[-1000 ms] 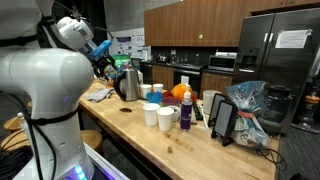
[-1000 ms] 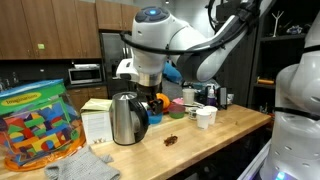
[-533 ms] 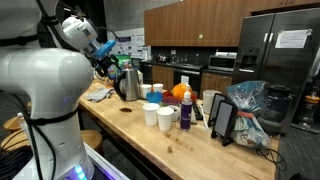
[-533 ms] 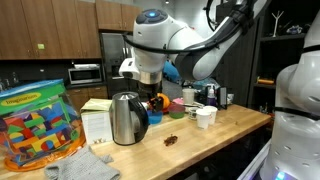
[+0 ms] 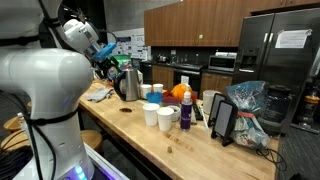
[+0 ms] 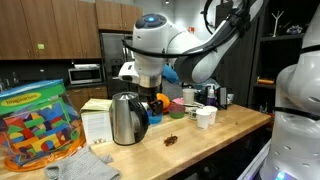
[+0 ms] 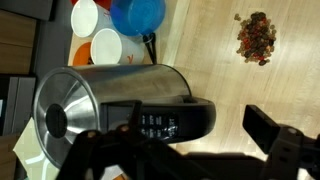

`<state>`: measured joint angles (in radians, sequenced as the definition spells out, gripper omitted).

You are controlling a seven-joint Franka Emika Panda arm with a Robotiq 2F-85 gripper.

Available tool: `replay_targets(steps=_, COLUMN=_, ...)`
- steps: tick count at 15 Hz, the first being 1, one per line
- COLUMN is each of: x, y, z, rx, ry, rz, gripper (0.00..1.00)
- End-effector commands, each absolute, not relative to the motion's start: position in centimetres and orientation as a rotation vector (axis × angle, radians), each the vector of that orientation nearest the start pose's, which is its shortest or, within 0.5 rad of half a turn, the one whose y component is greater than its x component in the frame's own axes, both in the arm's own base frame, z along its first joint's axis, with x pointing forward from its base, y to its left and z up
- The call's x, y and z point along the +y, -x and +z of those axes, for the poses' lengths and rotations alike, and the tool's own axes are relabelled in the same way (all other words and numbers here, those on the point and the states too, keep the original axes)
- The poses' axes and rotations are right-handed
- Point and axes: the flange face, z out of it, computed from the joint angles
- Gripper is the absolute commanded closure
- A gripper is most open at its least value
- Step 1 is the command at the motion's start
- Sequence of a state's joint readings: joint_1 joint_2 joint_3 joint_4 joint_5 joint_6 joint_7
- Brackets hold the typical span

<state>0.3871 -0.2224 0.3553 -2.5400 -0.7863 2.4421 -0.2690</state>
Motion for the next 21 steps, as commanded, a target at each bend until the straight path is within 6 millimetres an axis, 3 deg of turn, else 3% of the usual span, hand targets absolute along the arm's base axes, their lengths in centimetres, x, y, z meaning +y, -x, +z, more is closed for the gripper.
replay_targets(steps=1, x=30.34, y=-33.87, z=35.45, rx=1.849, ry=-1.785, rz=0.299, gripper=0.0)
replay_targets(steps=21, x=30.36, y=-34.01, z=34.67, rx=1.86, ry=-1.8, rz=0.289, gripper=0.0)
